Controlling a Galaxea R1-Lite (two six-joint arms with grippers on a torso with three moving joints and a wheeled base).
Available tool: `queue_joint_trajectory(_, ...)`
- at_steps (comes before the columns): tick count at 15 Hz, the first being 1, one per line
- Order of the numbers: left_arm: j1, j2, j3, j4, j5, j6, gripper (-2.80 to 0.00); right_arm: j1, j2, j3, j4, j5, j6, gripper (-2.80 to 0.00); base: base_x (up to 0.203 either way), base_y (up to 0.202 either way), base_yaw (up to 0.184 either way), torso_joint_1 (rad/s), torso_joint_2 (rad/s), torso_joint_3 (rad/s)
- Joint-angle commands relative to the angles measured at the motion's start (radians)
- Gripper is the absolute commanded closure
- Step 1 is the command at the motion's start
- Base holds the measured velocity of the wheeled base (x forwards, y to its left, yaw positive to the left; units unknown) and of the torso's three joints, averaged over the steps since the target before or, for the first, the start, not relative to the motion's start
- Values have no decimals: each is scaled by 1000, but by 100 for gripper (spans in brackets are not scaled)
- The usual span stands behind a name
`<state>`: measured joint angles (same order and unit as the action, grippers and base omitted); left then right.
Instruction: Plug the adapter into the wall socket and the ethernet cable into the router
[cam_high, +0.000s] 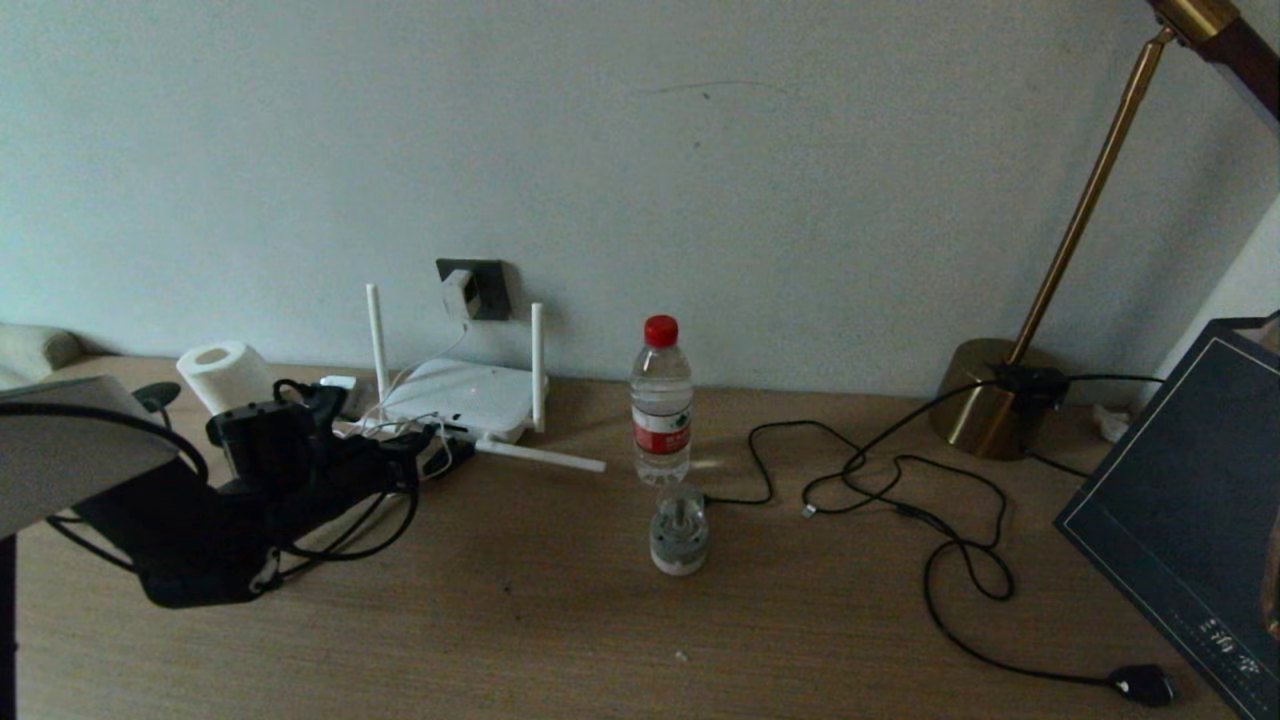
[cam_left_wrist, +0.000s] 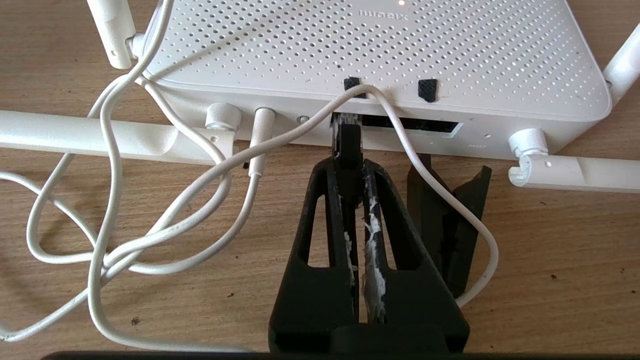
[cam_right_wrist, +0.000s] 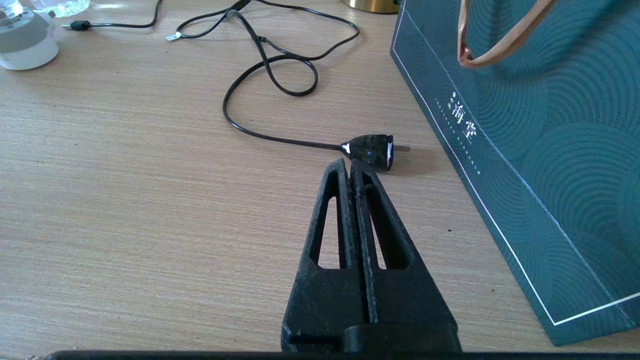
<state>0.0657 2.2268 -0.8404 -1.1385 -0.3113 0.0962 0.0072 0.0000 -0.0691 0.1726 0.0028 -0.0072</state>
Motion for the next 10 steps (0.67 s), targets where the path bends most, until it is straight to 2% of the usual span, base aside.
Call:
queue_joint_trajectory(1, 0, 7, -5, -6, -2, 0, 0, 0, 2, 0, 1, 0, 0, 0, 0, 0, 0, 0, 0, 0)
queue_joint_trajectory(10, 0, 10, -14, -4, -2, 0, 0, 0, 2, 0, 1, 0, 0, 0, 0, 0, 0, 0, 0, 0)
